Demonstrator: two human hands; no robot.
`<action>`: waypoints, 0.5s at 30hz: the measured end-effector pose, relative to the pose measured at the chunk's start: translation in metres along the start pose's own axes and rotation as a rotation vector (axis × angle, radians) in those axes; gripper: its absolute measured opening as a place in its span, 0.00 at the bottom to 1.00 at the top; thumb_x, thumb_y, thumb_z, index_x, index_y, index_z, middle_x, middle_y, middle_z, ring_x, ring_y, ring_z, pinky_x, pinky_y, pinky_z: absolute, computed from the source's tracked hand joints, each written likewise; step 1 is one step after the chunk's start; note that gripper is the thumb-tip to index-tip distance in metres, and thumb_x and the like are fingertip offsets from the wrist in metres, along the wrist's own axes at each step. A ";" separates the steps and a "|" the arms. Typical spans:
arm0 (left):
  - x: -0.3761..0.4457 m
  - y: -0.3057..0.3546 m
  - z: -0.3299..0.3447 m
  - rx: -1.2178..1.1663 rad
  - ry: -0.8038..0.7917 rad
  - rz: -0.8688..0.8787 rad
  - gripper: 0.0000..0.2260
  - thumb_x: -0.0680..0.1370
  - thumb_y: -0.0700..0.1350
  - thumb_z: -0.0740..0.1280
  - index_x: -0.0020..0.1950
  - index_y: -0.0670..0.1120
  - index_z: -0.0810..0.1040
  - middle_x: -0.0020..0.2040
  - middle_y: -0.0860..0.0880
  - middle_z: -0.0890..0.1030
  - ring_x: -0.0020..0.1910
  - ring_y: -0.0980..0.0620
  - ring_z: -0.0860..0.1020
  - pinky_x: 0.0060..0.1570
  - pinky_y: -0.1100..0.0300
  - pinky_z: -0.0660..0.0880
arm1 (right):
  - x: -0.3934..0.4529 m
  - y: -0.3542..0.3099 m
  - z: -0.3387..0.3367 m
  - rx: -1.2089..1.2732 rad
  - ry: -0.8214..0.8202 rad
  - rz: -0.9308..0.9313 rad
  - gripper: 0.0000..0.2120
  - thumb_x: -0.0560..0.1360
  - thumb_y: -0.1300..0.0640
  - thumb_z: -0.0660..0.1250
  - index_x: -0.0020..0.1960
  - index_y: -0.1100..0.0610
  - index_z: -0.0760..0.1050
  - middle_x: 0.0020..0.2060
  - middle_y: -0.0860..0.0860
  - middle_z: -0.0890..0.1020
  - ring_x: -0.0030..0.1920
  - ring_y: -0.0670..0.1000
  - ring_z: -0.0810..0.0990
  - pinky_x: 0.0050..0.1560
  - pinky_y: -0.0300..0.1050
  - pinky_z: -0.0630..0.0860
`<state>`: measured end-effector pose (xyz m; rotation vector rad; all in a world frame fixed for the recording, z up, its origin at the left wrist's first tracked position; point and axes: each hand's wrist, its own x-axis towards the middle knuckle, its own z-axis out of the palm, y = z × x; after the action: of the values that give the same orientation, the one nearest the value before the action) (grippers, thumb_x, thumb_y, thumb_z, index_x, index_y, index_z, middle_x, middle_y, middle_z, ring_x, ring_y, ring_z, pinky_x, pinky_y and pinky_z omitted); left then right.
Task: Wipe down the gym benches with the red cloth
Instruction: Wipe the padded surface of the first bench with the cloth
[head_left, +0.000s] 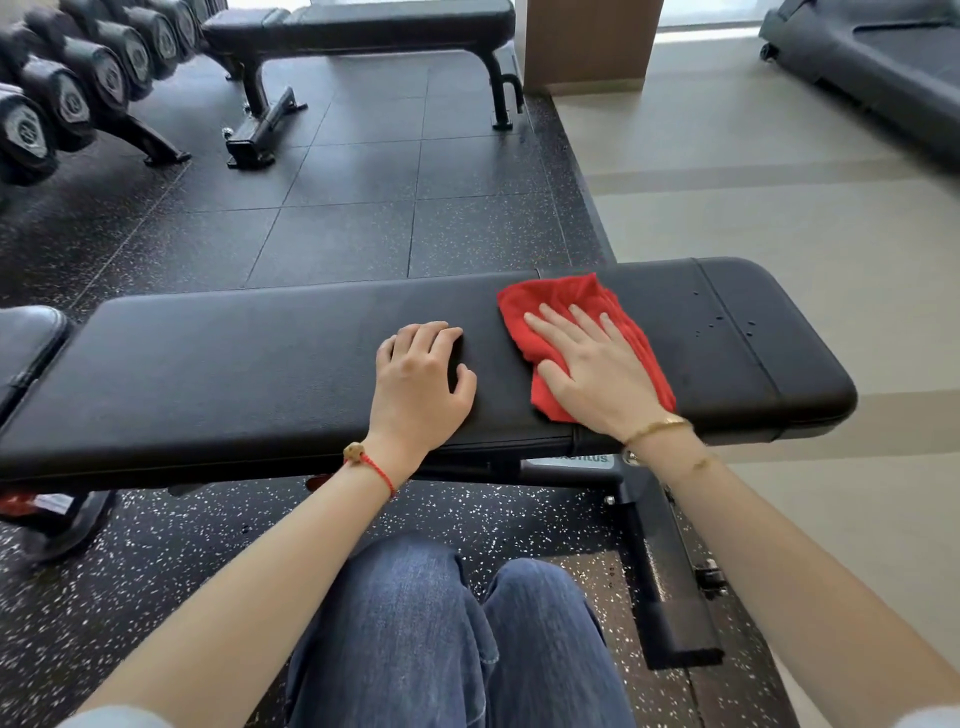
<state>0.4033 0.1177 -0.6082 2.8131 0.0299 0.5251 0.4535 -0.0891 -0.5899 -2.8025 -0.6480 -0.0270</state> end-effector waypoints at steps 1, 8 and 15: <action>0.000 0.000 0.000 -0.002 -0.005 0.002 0.18 0.77 0.47 0.63 0.66 0.45 0.76 0.66 0.49 0.77 0.67 0.47 0.72 0.70 0.50 0.65 | -0.008 0.005 -0.003 0.004 -0.004 -0.006 0.29 0.76 0.45 0.52 0.77 0.43 0.59 0.77 0.42 0.59 0.78 0.50 0.54 0.78 0.51 0.45; -0.002 0.001 -0.001 0.009 -0.018 0.010 0.19 0.77 0.46 0.63 0.68 0.45 0.76 0.67 0.48 0.76 0.68 0.47 0.71 0.72 0.49 0.64 | 0.001 0.068 -0.019 -0.027 0.035 0.214 0.26 0.80 0.49 0.54 0.77 0.44 0.58 0.78 0.45 0.58 0.78 0.52 0.54 0.77 0.53 0.46; 0.000 0.004 0.000 0.025 0.007 0.000 0.19 0.75 0.46 0.63 0.64 0.44 0.77 0.64 0.48 0.78 0.65 0.46 0.74 0.69 0.48 0.66 | 0.034 0.026 -0.006 0.008 0.045 0.267 0.26 0.80 0.49 0.52 0.78 0.45 0.56 0.78 0.46 0.56 0.78 0.54 0.53 0.77 0.54 0.44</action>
<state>0.4028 0.1141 -0.6072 2.8352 0.0383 0.5376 0.4956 -0.0983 -0.5882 -2.8470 -0.2600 -0.0362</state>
